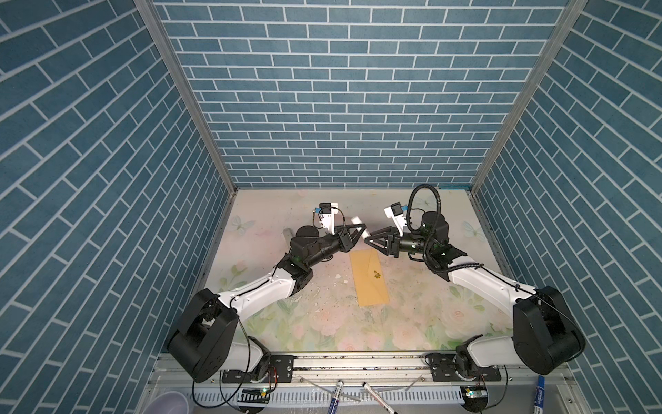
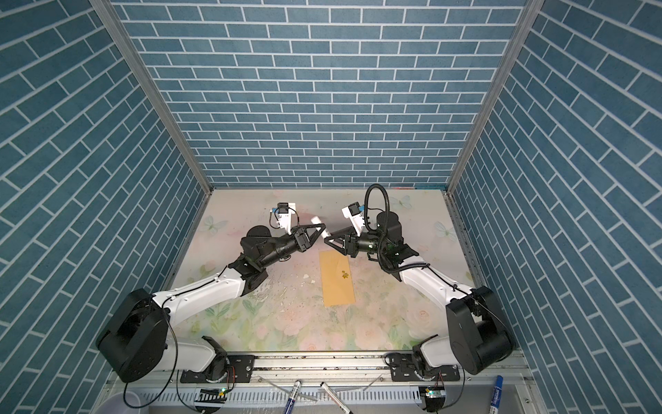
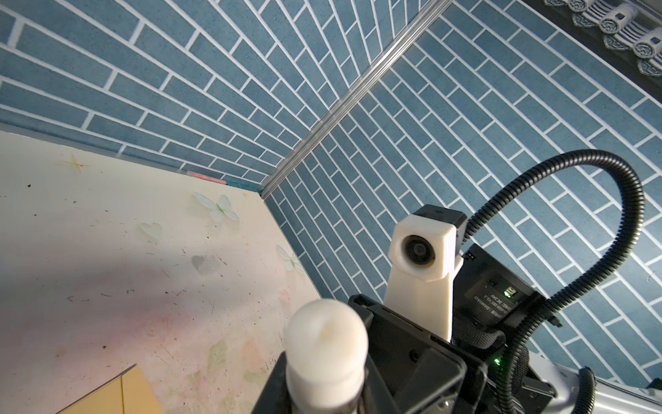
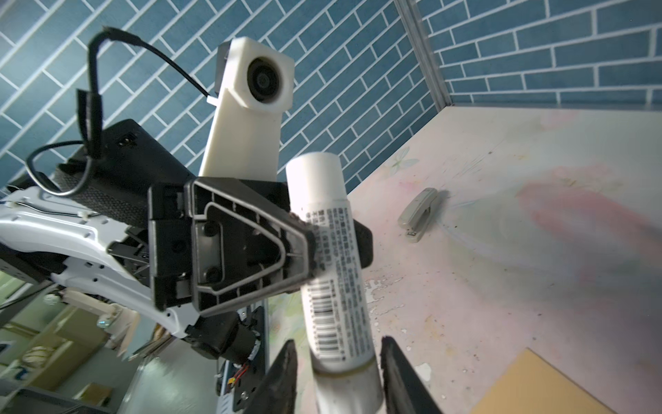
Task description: Place the letter into the envelope and seal it
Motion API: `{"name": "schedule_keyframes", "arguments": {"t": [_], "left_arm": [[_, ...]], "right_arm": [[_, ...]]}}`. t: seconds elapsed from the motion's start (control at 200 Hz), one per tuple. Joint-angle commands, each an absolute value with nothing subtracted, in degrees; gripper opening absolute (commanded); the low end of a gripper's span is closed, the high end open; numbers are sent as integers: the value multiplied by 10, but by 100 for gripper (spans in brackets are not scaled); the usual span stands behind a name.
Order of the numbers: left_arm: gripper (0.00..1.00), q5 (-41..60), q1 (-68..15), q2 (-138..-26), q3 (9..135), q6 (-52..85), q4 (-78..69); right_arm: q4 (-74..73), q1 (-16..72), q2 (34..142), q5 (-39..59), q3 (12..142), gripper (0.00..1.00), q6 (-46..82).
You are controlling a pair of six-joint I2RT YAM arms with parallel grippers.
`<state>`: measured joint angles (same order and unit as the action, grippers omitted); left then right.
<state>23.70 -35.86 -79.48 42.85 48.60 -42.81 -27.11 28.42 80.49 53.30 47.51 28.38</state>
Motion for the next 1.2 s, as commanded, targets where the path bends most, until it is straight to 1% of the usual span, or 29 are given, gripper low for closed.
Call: {"name": "schedule_keyframes", "arguments": {"t": [0.0, 0.055, 0.14, 0.27, 0.415, 0.535, 0.64, 0.77, 0.855, 1.04, 1.195], "left_arm": [[0, 247, -357, -789, 446, 488, -446], [0, 247, -357, -791, 446, 489, -447], [0, 246, -357, -791, 444, 491, -449], [0, 243, -357, -793, 441, 491, -450], [0, 236, -357, -794, 437, 491, -450], [0, 226, -357, -794, 438, 484, -437], [0, 220, -357, -794, 439, 479, -426], [0, 215, -357, -798, 439, 477, -421], [0, 213, -357, -800, 439, 478, -421], [0, 210, -358, -805, 441, 478, -419], [0, 205, -359, -811, 442, 480, -419]], "right_arm": [[-323, 281, 813, 566, 461, 28, 313], [-326, 281, 815, 565, 461, 20, 315], [-327, 281, 817, 563, 461, 10, 320], [-326, 281, 814, 546, 459, 0, 322], [-315, 281, 802, 513, 457, 0, 317], [-250, 285, 776, 442, 464, 0, 274], [-163, 307, 742, 332, 478, 0, 207], [-55, 367, 711, 133, 511, 0, 112], [-20, 405, 710, 30, 533, 0, 72], [9, 476, 745, -193, 576, 0, 23], [-10, 549, 815, -394, 618, 0, -42]]}}
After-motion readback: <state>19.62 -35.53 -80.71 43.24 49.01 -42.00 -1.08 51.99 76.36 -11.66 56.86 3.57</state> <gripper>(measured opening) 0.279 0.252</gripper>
